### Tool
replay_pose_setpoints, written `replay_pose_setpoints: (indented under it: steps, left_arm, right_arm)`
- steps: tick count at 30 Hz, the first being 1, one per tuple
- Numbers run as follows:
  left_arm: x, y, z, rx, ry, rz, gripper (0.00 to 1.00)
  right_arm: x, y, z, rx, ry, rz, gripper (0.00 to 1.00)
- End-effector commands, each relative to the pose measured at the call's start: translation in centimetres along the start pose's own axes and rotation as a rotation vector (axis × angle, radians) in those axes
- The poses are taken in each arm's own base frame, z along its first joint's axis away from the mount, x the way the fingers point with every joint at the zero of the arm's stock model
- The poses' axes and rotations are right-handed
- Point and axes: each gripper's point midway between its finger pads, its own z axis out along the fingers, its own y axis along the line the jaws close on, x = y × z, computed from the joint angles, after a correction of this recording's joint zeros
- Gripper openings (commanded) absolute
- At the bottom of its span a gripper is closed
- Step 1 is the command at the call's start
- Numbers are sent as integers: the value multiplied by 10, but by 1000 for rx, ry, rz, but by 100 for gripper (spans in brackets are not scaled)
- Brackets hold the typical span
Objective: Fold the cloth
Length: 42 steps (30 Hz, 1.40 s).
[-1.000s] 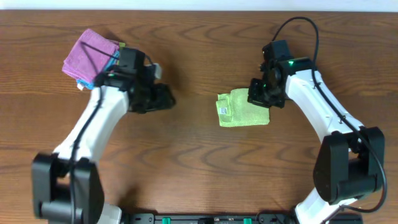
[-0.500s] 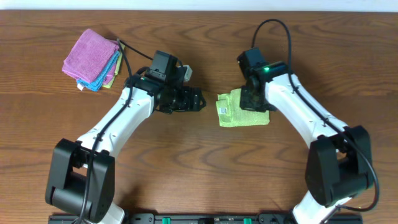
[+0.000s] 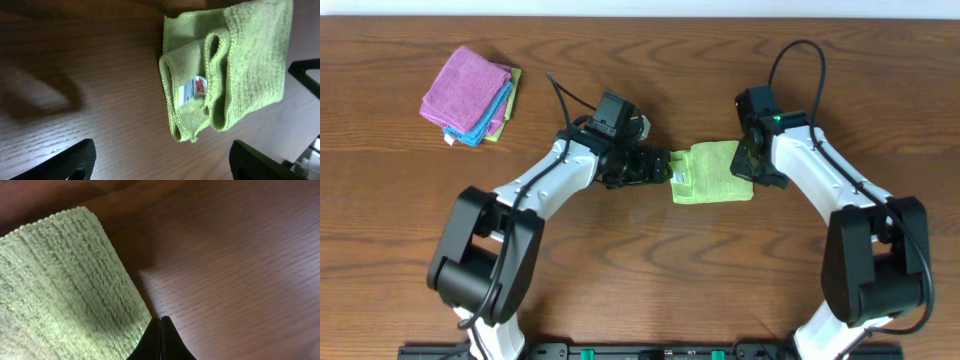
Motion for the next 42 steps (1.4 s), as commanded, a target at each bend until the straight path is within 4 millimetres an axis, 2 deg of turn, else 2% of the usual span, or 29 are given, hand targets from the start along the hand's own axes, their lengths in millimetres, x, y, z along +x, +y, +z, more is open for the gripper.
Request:
replay_pose_setpoints:
  steps: [1, 6, 8, 12, 19, 23, 33, 35, 36, 37, 38, 40, 42]
  left_arm:
    - [3, 0, 8, 13, 19, -40, 88]
    - [3, 2, 14, 19, 23, -46, 88]
    - [3, 4, 17, 17, 25, -50, 88]
    - [3, 7, 24, 14, 32, -67, 88]
    - [1, -1, 30, 29, 18, -54, 92]
    - [-2, -8, 33, 41, -4, -43, 94]
    - [10, 9, 57, 18, 57, -102, 93]
    - [12, 8, 61, 35, 70, -115, 80]
    - [13, 9, 63, 36, 76, -129, 68]
    - [14, 12, 66, 32, 85, -155, 51]
    - [16, 14, 68, 27, 91, -176, 30]
    - [20, 18, 71, 21, 109, -198, 6]
    - [20, 18, 70, 31, 114, -204, 6]
  right_arm:
    - [8, 5, 14, -18, 44, 15, 1]
    - [20, 24, 25, -102, 117, 13, 2]
    - [24, 35, 23, -157, 143, 11, 1]
    - [28, 45, 17, -210, 175, -29, 2]
    - [30, 44, 16, -212, 181, -51, 2]
    - [34, 53, 14, -263, 201, -71, 2]
    - [38, 64, 10, -324, 218, -100, 2]
    - [40, 69, 8, -343, 223, -110, 2]
    - [42, 73, 6, -357, 227, -118, 2]
    - [43, 76, 5, -372, 230, -128, 1]
    - [45, 79, 4, -381, 232, -135, 2]
    - [46, 80, 4, -381, 229, -155, 2]
    - [45, 76, 4, -374, 228, -168, 1]
